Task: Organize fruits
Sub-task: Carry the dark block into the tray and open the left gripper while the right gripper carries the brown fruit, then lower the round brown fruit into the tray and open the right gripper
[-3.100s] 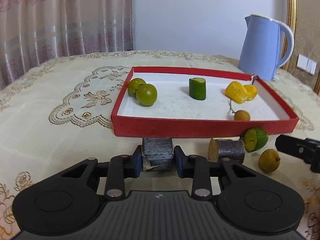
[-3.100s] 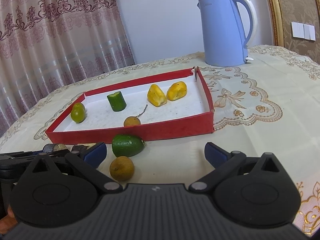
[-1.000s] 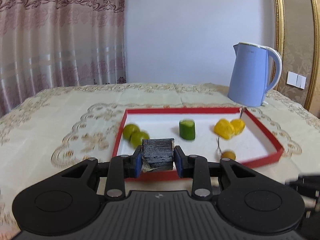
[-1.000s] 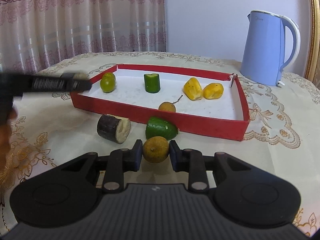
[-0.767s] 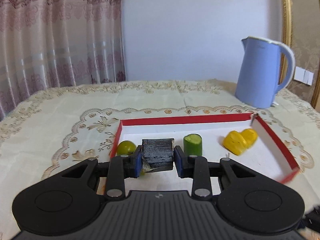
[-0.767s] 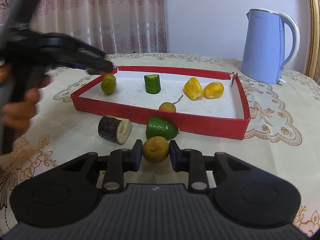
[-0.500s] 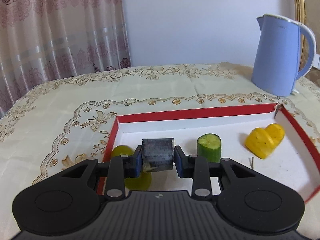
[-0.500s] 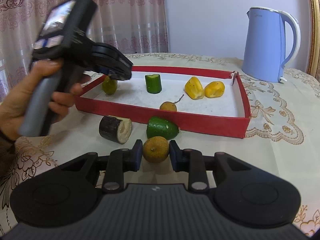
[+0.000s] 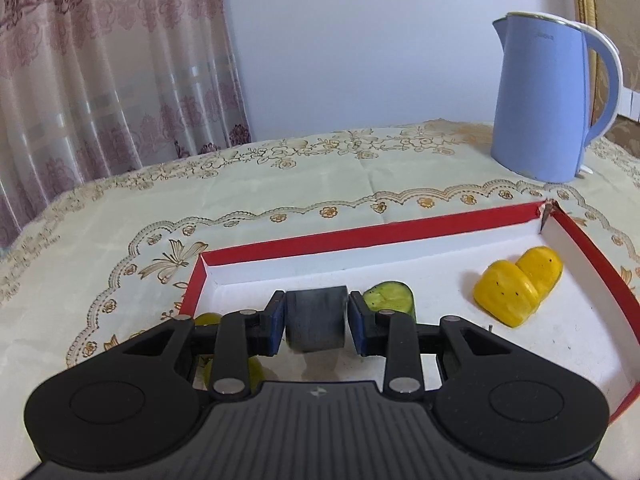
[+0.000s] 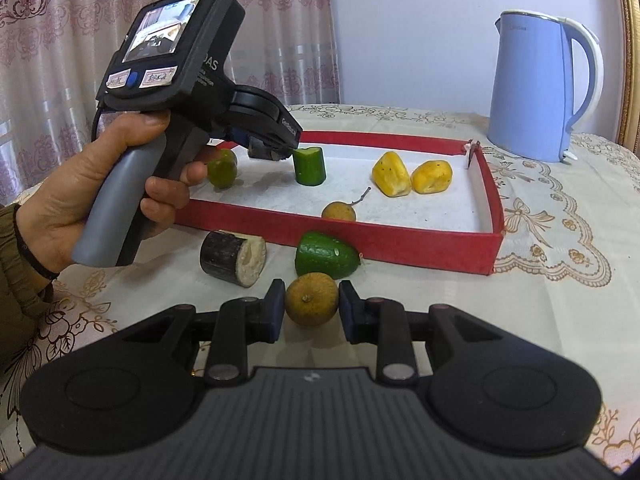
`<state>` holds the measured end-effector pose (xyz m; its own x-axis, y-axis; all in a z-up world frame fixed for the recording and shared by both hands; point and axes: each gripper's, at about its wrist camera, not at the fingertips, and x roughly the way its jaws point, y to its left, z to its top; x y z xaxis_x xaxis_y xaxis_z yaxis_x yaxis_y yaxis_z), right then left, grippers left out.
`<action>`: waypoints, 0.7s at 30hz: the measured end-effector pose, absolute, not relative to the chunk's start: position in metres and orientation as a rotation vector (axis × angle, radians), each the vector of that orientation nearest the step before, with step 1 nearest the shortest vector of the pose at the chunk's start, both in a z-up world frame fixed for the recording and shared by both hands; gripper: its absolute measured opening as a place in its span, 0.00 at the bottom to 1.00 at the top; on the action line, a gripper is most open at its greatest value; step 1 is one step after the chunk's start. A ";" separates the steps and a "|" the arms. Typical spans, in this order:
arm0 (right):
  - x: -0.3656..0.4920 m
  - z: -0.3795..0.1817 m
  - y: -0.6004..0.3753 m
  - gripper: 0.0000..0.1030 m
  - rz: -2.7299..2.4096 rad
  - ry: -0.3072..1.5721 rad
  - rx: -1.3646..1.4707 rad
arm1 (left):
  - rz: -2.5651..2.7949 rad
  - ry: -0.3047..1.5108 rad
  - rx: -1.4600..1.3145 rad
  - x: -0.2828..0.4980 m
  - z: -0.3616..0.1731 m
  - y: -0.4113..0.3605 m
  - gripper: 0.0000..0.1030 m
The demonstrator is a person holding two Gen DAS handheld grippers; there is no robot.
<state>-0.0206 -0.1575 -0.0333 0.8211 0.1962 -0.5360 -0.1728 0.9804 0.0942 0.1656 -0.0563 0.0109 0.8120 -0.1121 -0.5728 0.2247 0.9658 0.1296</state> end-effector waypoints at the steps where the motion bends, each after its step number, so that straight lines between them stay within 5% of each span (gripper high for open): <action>1: -0.021 -0.034 -0.158 0.26 0.195 0.576 0.043 | -0.182 0.590 0.204 0.163 0.012 -0.057 0.32; 3: -0.021 -0.034 -0.158 0.26 0.192 0.577 0.044 | -0.183 0.575 0.218 0.158 0.014 -0.059 0.38; 7: -0.020 -0.034 -0.158 0.26 0.183 0.576 0.044 | -0.174 0.531 0.218 0.146 0.021 -0.057 0.70; 21: -0.027 -0.007 -0.173 0.27 0.161 0.499 0.096 | 0.001 0.528 0.155 0.055 0.003 0.000 0.80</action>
<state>-0.0266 -0.1733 -0.0072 0.8658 0.1771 -0.4680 -0.1305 0.9828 0.1305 0.0552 -0.0001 0.0035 0.8642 0.0408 -0.5015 0.0389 0.9883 0.1474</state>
